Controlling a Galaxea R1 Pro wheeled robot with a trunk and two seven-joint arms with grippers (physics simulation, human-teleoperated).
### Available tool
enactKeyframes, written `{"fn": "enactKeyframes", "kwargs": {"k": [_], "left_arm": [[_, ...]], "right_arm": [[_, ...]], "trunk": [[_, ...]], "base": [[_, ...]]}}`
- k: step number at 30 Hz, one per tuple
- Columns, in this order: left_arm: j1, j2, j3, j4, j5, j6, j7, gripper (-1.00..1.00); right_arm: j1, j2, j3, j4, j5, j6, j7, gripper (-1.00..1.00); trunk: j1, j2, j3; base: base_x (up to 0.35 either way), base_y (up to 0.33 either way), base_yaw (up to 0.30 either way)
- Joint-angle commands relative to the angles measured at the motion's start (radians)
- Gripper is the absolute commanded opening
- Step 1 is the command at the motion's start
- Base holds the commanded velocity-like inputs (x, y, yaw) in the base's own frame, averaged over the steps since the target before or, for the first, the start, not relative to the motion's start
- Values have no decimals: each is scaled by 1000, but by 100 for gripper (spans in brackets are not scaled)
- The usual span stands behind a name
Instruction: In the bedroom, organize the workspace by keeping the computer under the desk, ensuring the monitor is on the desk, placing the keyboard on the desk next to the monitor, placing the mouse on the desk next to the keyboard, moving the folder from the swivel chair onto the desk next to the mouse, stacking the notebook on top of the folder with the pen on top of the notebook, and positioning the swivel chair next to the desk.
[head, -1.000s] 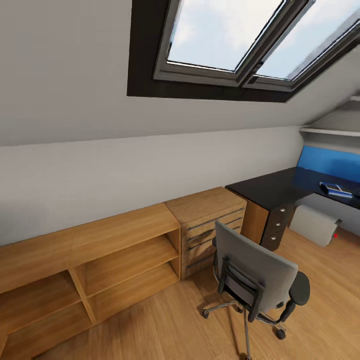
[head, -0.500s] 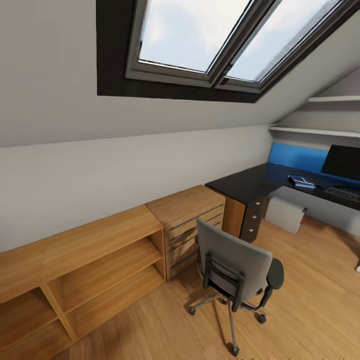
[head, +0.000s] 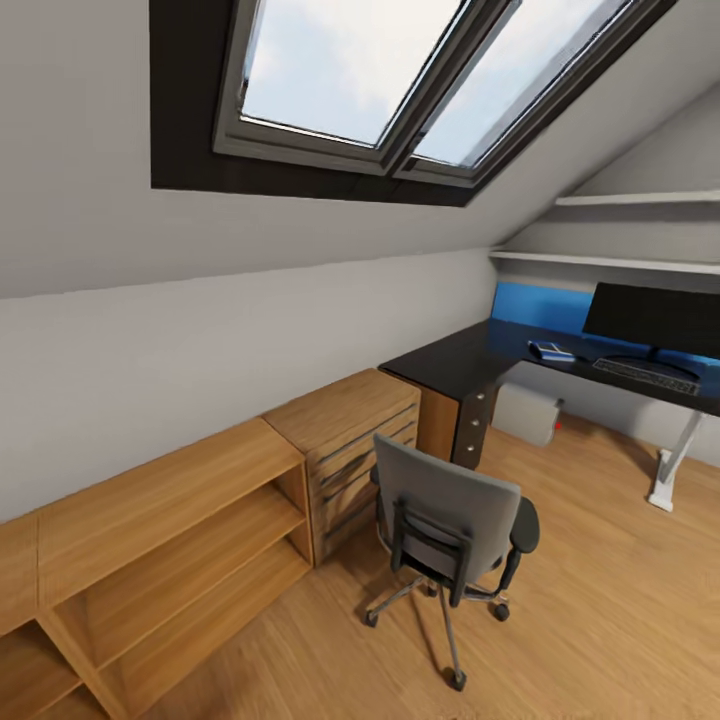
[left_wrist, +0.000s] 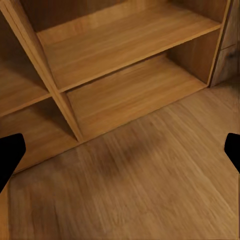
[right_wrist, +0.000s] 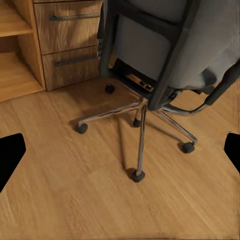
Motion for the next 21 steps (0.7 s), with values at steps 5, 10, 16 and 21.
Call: {"fn": "enactKeyframes", "kwargs": {"k": [5, 10, 16, 21], "left_arm": [[0, 1, -9, -2, 8, -3, 4, 100], [0, 1, -9, -2, 8, -4, 6, 100], [0, 1, -9, -2, 8, -4, 7, 100], [0, 0, -9, -2, 8, -3, 7, 100]], "right_arm": [[-1, -1, 7, 1, -4, -2, -6, 100], [-1, 0, 9, 1, -4, -3, -5, 100], [-1, 0, 9, 1, -4, -3, -7, 100], [-1, 0, 9, 1, -4, -3, -7, 100]], "trunk": [[1, -2, -2], [1, -2, -2], [1, -2, -2], [1, -2, -2]], "base": [[0, 36, -286], [0, 215, -286], [0, 314, -286], [0, 337, -286]]}}
